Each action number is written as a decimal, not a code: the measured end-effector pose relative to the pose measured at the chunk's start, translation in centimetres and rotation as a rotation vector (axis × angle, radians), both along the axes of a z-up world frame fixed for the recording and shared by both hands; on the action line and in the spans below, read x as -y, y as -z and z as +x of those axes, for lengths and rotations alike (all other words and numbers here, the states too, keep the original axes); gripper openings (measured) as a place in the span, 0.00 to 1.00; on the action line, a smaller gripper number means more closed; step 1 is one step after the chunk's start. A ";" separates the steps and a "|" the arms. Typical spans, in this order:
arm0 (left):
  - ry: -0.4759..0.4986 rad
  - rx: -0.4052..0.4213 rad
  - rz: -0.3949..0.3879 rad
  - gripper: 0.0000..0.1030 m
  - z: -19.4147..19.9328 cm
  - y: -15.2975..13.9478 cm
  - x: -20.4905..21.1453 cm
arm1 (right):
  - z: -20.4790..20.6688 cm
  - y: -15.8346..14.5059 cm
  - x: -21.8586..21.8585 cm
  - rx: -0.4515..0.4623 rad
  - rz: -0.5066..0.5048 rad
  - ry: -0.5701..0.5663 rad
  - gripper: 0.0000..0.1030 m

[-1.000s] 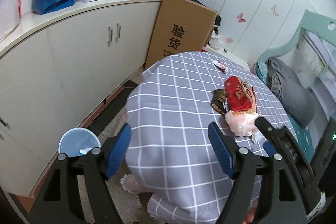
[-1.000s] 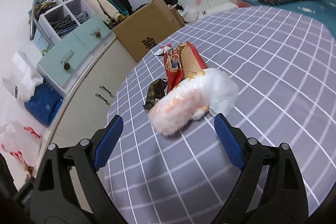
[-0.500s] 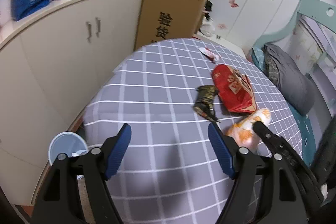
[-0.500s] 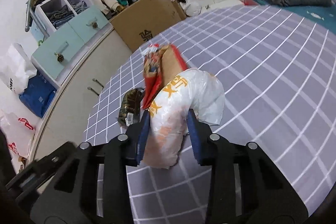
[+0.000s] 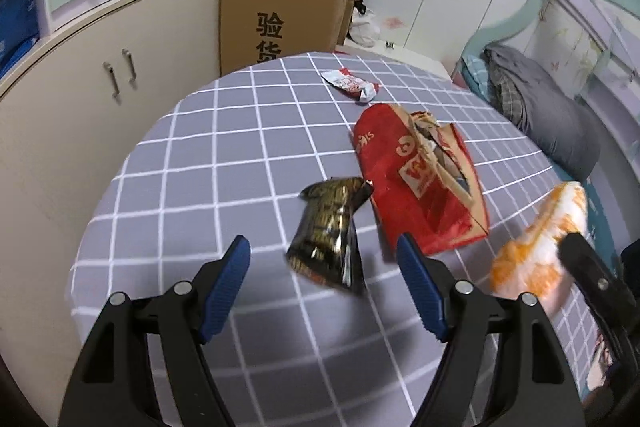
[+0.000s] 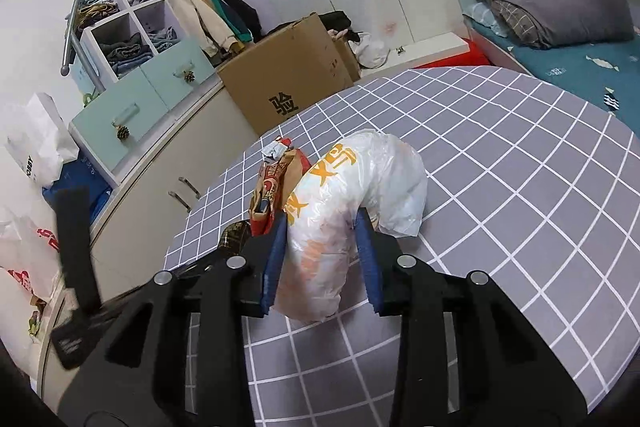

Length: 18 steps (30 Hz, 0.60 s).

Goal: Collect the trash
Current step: 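Grasp the white plastic bag with the right gripper while the left grasps the gold wrapper, then carry the white bag and gold wrapper to the wastebasket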

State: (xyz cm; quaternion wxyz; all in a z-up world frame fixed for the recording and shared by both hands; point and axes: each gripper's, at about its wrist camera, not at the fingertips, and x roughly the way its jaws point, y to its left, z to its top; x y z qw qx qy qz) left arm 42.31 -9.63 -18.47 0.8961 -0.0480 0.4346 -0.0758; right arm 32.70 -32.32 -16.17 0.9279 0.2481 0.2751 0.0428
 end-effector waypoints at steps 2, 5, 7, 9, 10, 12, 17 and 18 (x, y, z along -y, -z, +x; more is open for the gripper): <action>0.009 -0.010 0.019 0.70 0.7 0.3 0.3 | 0.3 0.1 0.1 -0.003 -0.002 -0.003 0.33; 0.015 -0.016 0.065 0.30 0.9 0.6 0.6 | 0.3 0.1 0.1 -0.002 -0.007 -0.002 0.33; 0.019 -0.033 0.015 0.26 0.8 0.4 0.0 | 0.2 -0.1 -0.1 0.001 -0.007 -0.003 0.33; -0.010 -0.034 -0.016 0.24 0.4 0.2 -0.9 | 0.1 -0.4 -0.3 0.009 -0.012 -0.006 0.33; -0.025 -0.025 -0.017 0.23 0.0 0.0 -1.5 | -0.1 -0.7 -0.6 0.016 -0.013 -0.011 0.33; -0.032 -0.009 -0.036 0.23 -0.9 -0.5 -2.4 | -0.5 -1.3 -1.1 0.029 -0.018 -0.018 0.33; -0.060 0.037 -0.065 0.22 -3.8 -2.2 -4.8 | -1.7 -2.9 -3.1 0.061 -0.027 -0.047 0.33; -0.069 0.047 -0.068 0.22 -4.3 -2.6 -5.5 | -2.0 -3.2 -3.5 0.067 -0.028 -0.055 0.33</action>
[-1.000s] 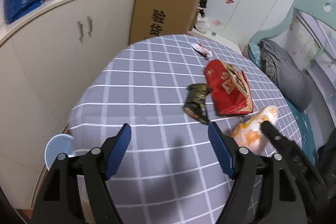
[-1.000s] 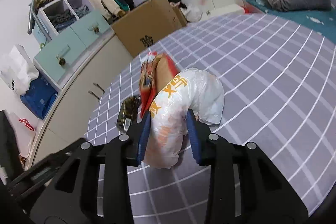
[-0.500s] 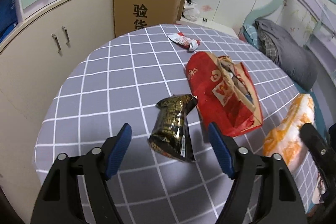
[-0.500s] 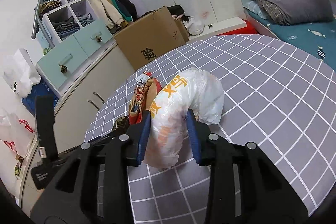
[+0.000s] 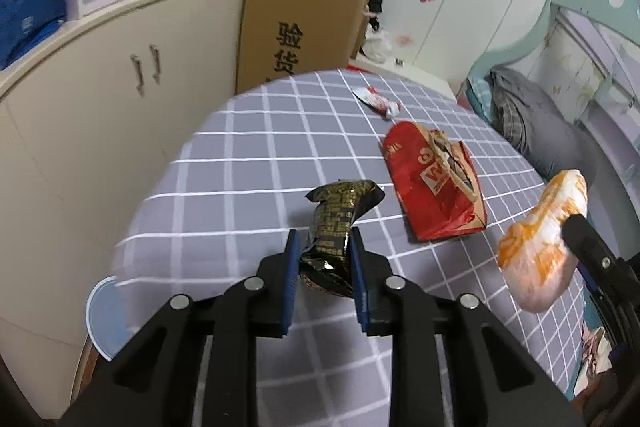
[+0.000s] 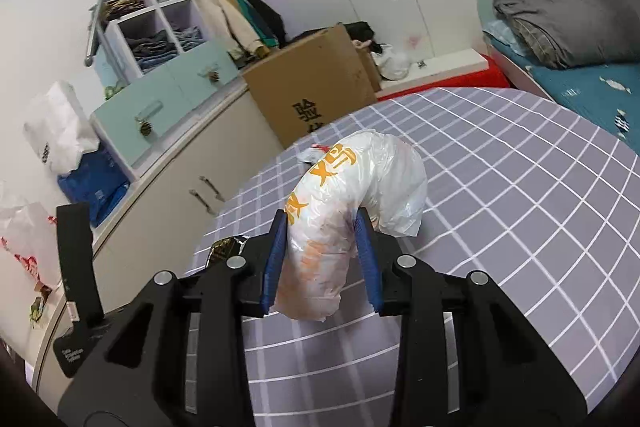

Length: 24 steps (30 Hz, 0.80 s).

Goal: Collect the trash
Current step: 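Carry the white bag and gold wrapper to the wastebasket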

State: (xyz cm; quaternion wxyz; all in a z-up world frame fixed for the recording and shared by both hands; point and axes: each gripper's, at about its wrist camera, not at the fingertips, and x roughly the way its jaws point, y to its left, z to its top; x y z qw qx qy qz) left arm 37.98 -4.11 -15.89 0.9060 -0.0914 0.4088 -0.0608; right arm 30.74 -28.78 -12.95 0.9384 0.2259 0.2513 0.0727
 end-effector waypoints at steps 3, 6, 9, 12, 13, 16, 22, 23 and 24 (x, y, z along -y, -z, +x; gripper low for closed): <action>-0.035 0.020 -0.022 0.22 -2.0 -1.1 -2.2 | -0.8 -0.9 -1.9 0.015 -0.010 -0.032 0.33; -0.080 0.038 -0.032 0.22 -4.2 -2.0 -4.8 | -1.6 -1.7 -4.3 0.026 -0.023 -0.075 0.33; -0.127 0.057 -0.033 0.22 -6.4 -2.7 -7.3 | -2.3 -2.0 -7.2 0.029 -0.034 -0.127 0.33; -0.175 0.066 -0.033 0.22 -8.5 -2.9 -10.0 | -2.9 -2.1 -10.4 0.027 -0.053 -0.180 0.33; -0.190 0.069 -0.031 0.22 -9.1 -2.8 -11.0 | -3.1 -2.0 -11.4 0.025 -0.055 -0.200 0.33; -0.248 0.069 -0.029 0.22 -11.1 -2.5 -14.1 | -3.8 -1.8 -15.6 0.015 -0.076 -0.275 0.33; -0.370 0.043 -0.033 0.22 -14.6 -0.7 -20.8 | -4.8 -0.3 -23.6 -0.021 -0.120 -0.423 0.33; -0.383 0.038 -0.033 0.22 -15.1 -0.5 -21.6 | -4.9 0.0 -24.8 -0.026 -0.129 -0.441 0.33; -0.401 0.031 -0.030 0.22 -15.5 -0.1 -22.6 | -5.1 0.4 -26.2 -0.032 -0.140 -0.466 0.33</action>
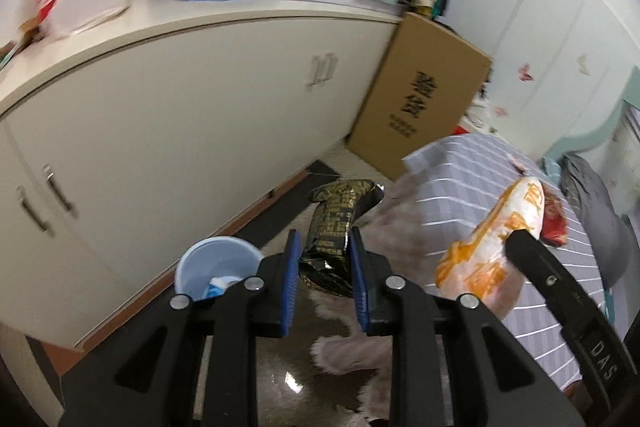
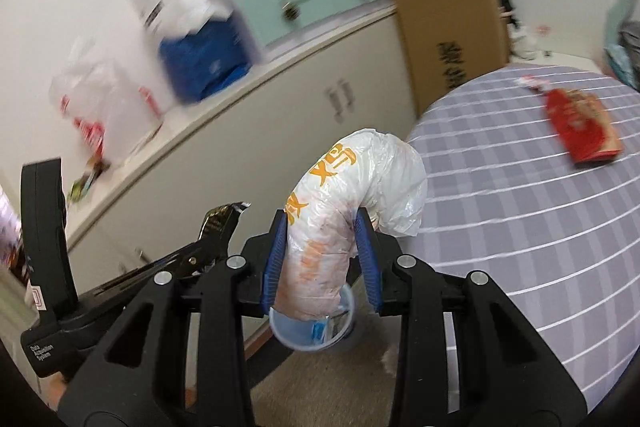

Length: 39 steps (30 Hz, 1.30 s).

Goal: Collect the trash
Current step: 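Carry the white bag and gold wrapper to the wastebasket, then open the right gripper over the basket, then open the left gripper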

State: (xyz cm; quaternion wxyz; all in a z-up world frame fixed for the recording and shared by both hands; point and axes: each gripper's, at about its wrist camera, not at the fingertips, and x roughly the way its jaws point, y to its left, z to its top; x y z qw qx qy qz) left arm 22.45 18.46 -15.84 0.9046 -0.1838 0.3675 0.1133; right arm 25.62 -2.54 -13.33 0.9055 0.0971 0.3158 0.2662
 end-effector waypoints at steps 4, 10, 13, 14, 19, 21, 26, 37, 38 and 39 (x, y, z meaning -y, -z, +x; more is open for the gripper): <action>-0.066 -0.038 -0.024 0.22 -1.5 2.2 -3.9 | -0.5 1.9 -4.9 -0.026 -0.052 -0.082 0.33; -0.140 -0.104 -0.048 0.22 -2.4 5.9 -8.0 | -0.6 5.3 -10.0 -0.088 -0.119 -0.164 0.33; -0.169 -0.132 -0.062 0.22 -2.8 7.6 -9.4 | -0.3 7.4 -12.0 -0.128 -0.144 -0.193 0.33; -0.179 -0.143 -0.064 0.22 -2.9 8.2 -9.9 | -0.1 8.1 -12.7 -0.140 -0.155 -0.202 0.33; -0.230 -0.174 -0.080 0.22 -3.2 10.1 -12.3 | 1.3 10.4 -15.7 -0.171 -0.187 -0.234 0.33; -0.259 -0.184 -0.085 0.22 -3.2 10.6 -13.3 | 1.8 10.8 -16.7 -0.171 -0.193 -0.241 0.33; -0.309 -0.194 -0.097 0.22 -3.3 11.2 -15.4 | 4.1 11.5 -19.1 -0.126 -0.178 -0.242 0.63; -0.302 -0.230 -0.110 0.23 -2.2 12.7 -15.5 | 4.9 14.1 -18.6 -0.205 -0.201 -0.216 0.65; -0.297 -0.234 -0.110 0.23 -2.1 12.9 -15.4 | 4.7 14.3 -18.3 -0.212 -0.203 -0.211 0.65; -0.291 -0.238 -0.110 0.23 -1.9 13.0 -15.2 | 4.7 14.4 -18.1 -0.216 -0.203 -0.207 0.65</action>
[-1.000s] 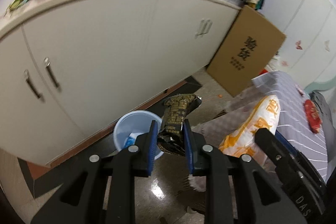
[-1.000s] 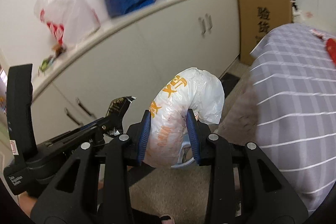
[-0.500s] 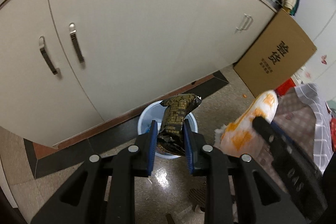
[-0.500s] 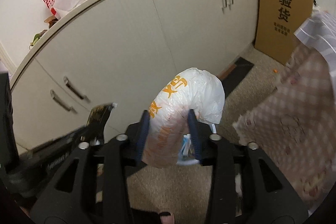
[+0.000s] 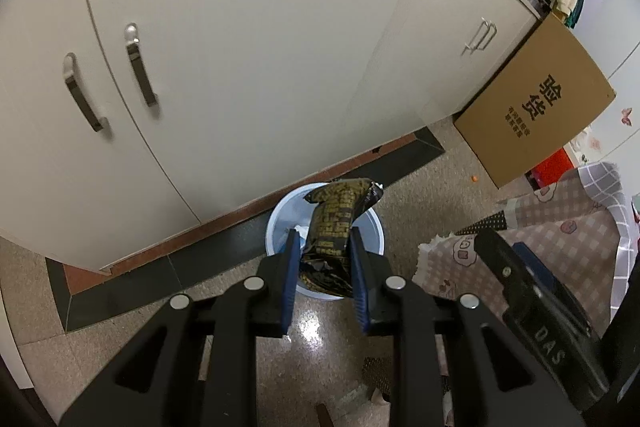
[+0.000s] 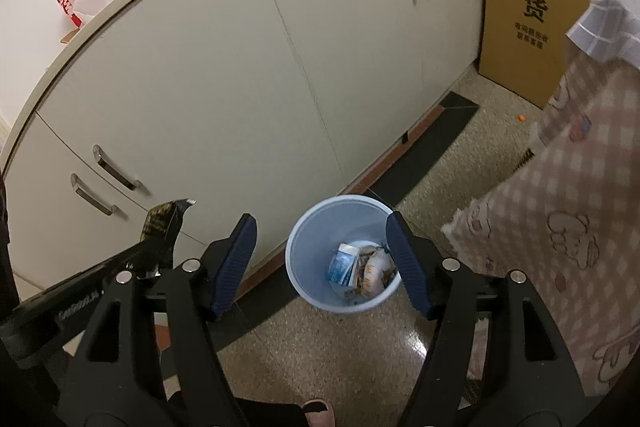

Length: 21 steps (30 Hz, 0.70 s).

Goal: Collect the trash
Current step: 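Open the right gripper over the basket, then open the left gripper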

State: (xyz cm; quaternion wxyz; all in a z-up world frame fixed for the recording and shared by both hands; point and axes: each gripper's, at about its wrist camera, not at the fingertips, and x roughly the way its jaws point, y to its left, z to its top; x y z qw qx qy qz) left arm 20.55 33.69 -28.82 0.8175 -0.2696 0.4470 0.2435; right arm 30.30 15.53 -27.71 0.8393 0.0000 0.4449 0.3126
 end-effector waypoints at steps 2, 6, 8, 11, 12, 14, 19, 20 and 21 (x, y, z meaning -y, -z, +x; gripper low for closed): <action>0.011 -0.006 0.001 0.23 0.4 0.2 0.4 | -0.1 0.1 0.6 -0.008 0.004 0.008 0.65; 0.024 -0.016 -0.001 0.23 1.1 0.5 0.8 | -0.5 -0.1 1.4 -0.002 0.007 0.016 0.66; 0.031 -0.021 0.001 0.23 1.4 0.7 1.1 | -0.6 -0.2 1.7 0.007 0.012 0.021 0.66; 0.042 -0.026 0.002 0.23 2.1 0.7 1.4 | -0.7 -0.6 2.5 0.027 0.025 0.039 0.66; 0.047 -0.027 0.003 0.23 2.4 0.7 1.5 | -0.6 -0.7 2.6 0.030 0.030 0.045 0.66; 0.056 -0.022 0.010 0.23 3.1 0.3 1.9 | -0.5 -1.0 3.1 0.043 0.044 0.061 0.66; 0.082 0.027 0.039 0.26 4.9 -1.9 2.5 | -0.2 -2.4 4.9 0.086 0.098 0.125 0.66; 0.089 0.043 0.049 0.34 5.2 -2.4 2.7 | -0.1 -2.7 5.1 0.089 0.105 0.133 0.67; 0.090 0.053 0.062 0.50 5.4 -2.9 2.9 | 0.0 -2.9 5.3 0.093 0.110 0.139 0.67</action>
